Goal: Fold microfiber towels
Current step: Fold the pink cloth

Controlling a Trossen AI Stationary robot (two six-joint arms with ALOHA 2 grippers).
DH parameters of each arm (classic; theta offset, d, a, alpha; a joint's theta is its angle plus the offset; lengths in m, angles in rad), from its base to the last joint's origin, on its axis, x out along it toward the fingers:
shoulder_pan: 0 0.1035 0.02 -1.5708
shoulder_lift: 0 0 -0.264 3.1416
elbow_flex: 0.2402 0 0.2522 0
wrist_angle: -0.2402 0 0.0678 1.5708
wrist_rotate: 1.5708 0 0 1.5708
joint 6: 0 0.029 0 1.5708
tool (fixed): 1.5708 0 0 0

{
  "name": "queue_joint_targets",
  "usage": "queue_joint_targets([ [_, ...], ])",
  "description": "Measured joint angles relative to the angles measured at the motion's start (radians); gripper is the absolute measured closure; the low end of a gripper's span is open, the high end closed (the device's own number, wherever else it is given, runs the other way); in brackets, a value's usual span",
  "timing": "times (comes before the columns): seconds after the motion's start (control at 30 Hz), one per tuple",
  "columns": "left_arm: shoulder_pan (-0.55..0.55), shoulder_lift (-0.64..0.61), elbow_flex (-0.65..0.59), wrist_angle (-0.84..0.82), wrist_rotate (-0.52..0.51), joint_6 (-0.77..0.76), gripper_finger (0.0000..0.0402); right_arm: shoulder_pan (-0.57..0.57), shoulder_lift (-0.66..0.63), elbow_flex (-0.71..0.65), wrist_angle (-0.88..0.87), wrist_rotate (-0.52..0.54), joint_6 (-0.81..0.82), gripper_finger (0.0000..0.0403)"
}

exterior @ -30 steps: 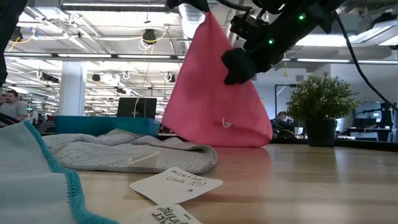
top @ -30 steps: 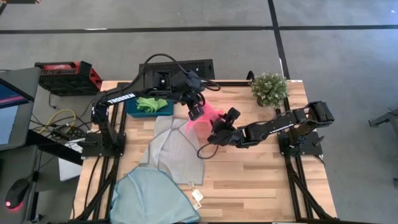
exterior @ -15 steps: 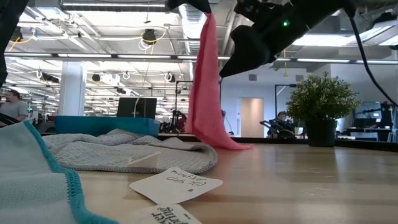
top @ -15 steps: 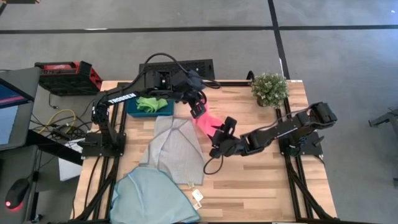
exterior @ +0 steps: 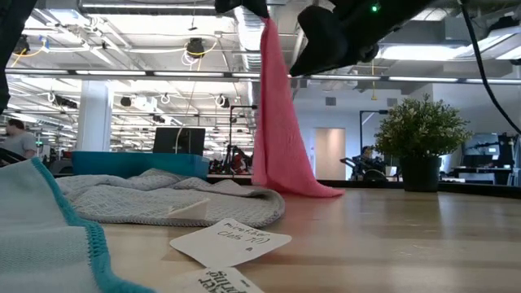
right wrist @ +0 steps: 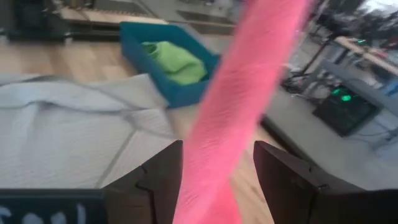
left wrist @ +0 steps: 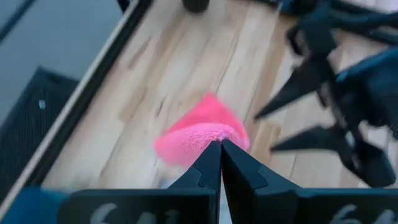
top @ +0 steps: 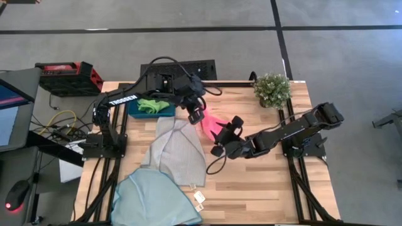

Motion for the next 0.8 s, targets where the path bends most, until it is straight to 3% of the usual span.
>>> queue_joint_targets([
  [0.13, -0.008, 0.000, -0.001, -0.099, -0.001, -0.012, 0.0401, -0.012, -0.005, 0.005, -0.015, -0.001, -0.047, 0.0182],
  [0.27, -0.023, 0.000, -0.001, -0.205, 0.021, 0.009, 0.0401, -0.037, -0.005, 0.005, -0.076, -0.216, -0.033, 0.0182],
  [0.4, -0.051, 0.004, -0.020, -0.301, 0.053, -0.011, 0.0401, -0.085, -0.004, 0.005, -0.149, -0.447, 0.087, 0.0182],
  [0.6, -0.114, 0.005, -0.099, -0.301, 0.099, -0.085, 0.0401, -0.148, -0.004, 0.005, -0.250, -0.640, 0.161, 0.0182],
  [0.8, -0.176, 0.006, -0.247, -0.269, 0.114, -0.176, 0.0401, -0.194, -0.004, 0.004, -0.352, -0.727, 0.167, 0.0182],
])
